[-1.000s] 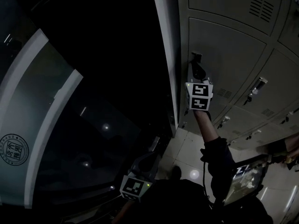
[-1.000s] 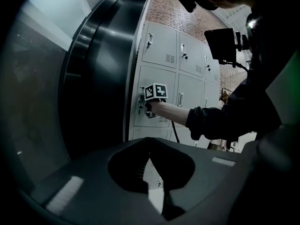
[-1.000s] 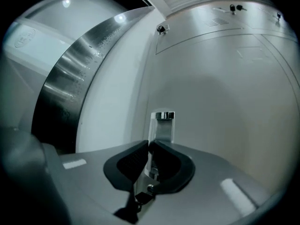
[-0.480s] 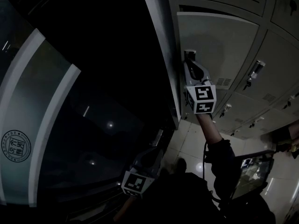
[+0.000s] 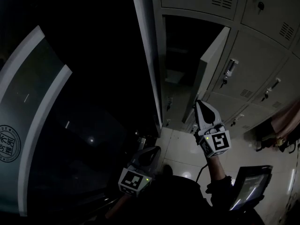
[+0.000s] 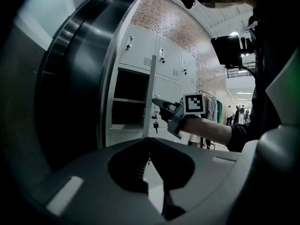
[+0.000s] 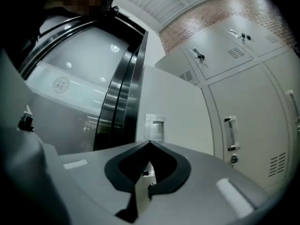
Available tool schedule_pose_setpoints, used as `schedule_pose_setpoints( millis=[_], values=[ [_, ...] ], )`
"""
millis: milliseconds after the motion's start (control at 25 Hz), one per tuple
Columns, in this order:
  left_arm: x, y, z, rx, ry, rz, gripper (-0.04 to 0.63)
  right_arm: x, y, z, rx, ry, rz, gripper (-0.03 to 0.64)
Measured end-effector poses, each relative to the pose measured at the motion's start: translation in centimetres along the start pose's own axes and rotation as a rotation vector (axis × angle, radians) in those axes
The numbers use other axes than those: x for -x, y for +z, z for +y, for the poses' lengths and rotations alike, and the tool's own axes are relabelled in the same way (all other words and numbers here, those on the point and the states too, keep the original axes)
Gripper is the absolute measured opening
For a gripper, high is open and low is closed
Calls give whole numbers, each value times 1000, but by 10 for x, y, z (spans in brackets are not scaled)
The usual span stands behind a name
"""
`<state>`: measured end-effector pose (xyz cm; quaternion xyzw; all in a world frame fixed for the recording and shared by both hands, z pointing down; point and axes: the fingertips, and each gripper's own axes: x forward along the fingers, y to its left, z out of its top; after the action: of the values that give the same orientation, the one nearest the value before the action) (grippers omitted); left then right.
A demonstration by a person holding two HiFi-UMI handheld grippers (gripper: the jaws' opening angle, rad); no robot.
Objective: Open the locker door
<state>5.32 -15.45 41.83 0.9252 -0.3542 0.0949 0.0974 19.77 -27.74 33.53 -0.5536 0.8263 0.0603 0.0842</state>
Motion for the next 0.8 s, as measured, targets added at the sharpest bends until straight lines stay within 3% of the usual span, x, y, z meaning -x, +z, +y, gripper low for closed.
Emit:
schedule_pose_setpoints(
  millis=[200, 400, 600, 800],
  values=[
    [-1, 2, -23, -23, -92, -2, 11, 31, 5, -21, 79, -61, 49, 6],
    [13, -8, -37, -16, -130, 2, 11, 59, 13, -18, 113, -125, 65, 6],
    [32, -5, -45, -20, -162, -3, 11, 107, 17, 34, 59, -154, 75, 6],
    [52, -26, -47, -8, -191, 31, 11, 165, -14, 110, 16, -166, 190, 6]
  ],
)
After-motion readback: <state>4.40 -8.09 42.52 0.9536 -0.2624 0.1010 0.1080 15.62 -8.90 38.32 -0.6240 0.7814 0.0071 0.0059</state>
